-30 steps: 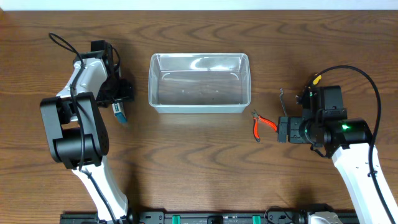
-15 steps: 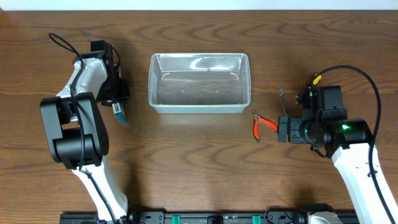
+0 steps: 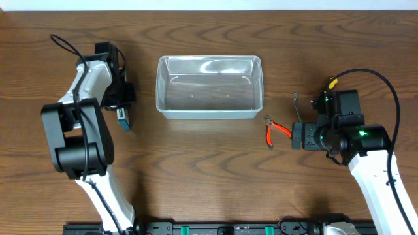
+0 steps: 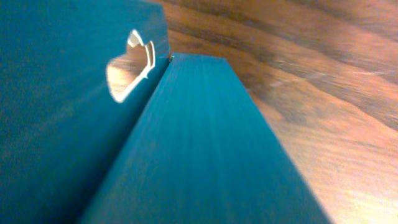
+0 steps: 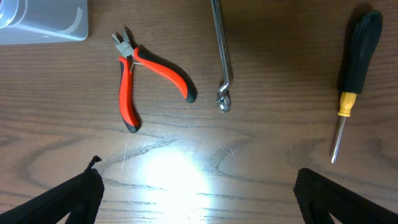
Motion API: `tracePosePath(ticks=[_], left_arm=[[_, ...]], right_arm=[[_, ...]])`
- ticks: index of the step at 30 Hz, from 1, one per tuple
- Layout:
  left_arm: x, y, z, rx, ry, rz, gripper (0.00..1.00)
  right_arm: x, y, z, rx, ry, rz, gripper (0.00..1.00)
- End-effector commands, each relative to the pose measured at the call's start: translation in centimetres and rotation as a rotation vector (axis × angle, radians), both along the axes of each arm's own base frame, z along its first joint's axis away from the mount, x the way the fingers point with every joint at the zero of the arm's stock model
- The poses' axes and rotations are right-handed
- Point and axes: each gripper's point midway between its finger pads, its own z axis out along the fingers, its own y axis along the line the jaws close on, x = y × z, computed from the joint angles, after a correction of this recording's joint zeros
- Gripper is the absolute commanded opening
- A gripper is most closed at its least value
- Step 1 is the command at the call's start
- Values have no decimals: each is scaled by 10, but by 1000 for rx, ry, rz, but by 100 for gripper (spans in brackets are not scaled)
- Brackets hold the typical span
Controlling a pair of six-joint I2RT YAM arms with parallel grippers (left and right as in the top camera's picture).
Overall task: Pack container
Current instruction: 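Carry the box with the left gripper into the container and release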
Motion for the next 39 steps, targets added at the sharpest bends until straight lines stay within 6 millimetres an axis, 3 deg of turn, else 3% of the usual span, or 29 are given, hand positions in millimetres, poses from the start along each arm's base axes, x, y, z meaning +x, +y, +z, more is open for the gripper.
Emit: tracePosePath(ticks=[1, 5, 10, 14, 17, 21, 24, 28, 33, 39], left_arm=[[10, 3, 58, 23, -139, 1, 6], [8, -5, 126, 40, -300, -42, 6], [8, -62, 213, -15, -574, -389, 6], [5, -110, 251, 63, -710, -721, 6], [3, -148, 257, 107, -749, -963, 6], [3, -197, 245, 140, -749, -1251, 6], [10, -227, 227, 124, -745, -1336, 6], [24, -260, 183, 82, -691, -1397, 6], [10, -287, 115, -8, -512, -1463, 6], [-8, -296, 65, -63, -355, -1502, 6]], right_arm=[[5, 1, 7, 0, -22, 11, 99], [6, 2, 8, 2, -28, 11, 99], [10, 3, 9, 6, -44, 12, 99], [13, 3, 11, 7, -58, 12, 99], [14, 3, 11, 8, -63, 12, 99], [14, 3, 11, 8, -64, 12, 99], [14, 3, 11, 8, -65, 12, 99], [14, 3, 11, 8, -65, 12, 99], [14, 3, 11, 8, -64, 13, 99], [13, 3, 11, 7, -58, 13, 98]])
